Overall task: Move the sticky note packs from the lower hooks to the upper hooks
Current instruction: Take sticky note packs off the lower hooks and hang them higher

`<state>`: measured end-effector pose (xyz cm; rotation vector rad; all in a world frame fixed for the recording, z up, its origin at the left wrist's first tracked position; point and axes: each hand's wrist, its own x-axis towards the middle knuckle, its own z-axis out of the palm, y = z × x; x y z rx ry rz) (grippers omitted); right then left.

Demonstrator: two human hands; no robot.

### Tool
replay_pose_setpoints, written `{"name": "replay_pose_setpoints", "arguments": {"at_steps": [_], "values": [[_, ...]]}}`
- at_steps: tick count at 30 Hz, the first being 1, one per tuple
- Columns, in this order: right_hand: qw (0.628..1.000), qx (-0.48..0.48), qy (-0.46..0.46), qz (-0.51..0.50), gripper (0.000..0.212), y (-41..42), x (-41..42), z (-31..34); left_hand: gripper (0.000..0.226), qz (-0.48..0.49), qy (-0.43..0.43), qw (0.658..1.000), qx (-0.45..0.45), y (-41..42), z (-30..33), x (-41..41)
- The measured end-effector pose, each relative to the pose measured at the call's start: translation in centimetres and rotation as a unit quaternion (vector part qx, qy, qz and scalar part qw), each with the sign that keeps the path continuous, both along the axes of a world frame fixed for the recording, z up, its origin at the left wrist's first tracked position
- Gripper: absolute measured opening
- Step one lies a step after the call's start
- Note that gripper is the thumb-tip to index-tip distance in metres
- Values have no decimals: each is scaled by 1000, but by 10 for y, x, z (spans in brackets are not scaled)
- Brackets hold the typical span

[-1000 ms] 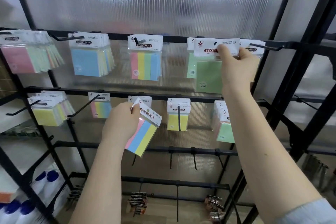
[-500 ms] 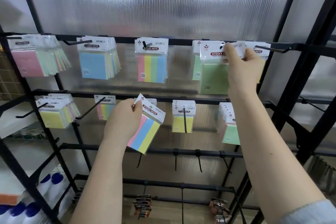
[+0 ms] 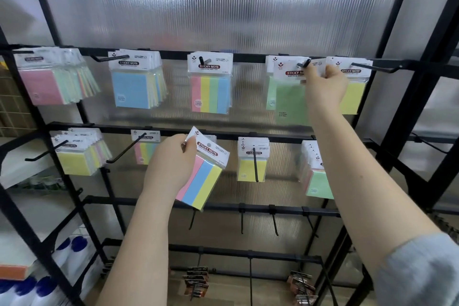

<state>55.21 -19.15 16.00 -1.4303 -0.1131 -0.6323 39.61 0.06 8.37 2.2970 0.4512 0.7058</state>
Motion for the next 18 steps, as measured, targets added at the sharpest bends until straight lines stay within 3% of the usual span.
{"name": "replay_pose_setpoints", "arguments": {"at_steps": [3,6,12,14,17,18], "values": [[999,-3,38,-4,43,6,21,3,43,3,-12,1000,-4,3,0,-1],[997,-12,73,-15,34,10,39,6,43,11,-23,1000,-10,7,1,-1],[991,-76,96,-58,44,13,52,10,45,13,-68,997,-16,9,7,-3],[986,-89,112,-83,36,13,56,9,45,13,-89,996,-24,10,7,-4],[984,-100,93,-112,3,17,56,10,45,11,-111,993,-37,13,8,-4],[985,-91,88,-116,13,18,56,10,45,11,-116,993,-36,14,8,-3]]}}
